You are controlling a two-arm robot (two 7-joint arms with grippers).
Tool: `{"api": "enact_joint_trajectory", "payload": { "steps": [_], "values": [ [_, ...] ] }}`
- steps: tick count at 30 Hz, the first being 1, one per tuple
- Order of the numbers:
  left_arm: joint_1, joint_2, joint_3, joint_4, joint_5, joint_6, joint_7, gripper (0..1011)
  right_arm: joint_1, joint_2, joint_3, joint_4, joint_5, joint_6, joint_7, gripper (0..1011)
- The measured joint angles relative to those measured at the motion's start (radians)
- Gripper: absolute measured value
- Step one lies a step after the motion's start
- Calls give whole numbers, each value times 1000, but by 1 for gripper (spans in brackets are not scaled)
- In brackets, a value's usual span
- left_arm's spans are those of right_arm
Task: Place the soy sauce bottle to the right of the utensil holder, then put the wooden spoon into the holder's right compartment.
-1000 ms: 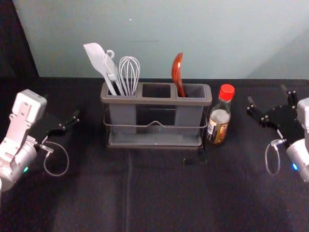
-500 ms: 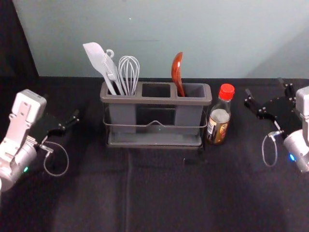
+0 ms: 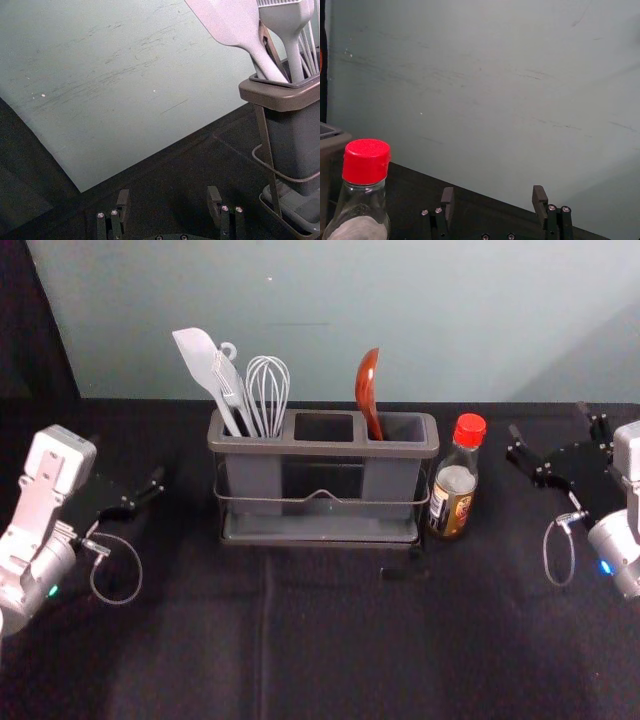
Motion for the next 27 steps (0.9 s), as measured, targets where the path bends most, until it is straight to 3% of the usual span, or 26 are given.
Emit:
{"api": "enact_joint_trajectory", "payload": {
  "steps": [27],
  "values": [
    [0,0,0,0,0,0,0,1000,-2,1,1,-2,0,-1,0,1002]
  ]
}}
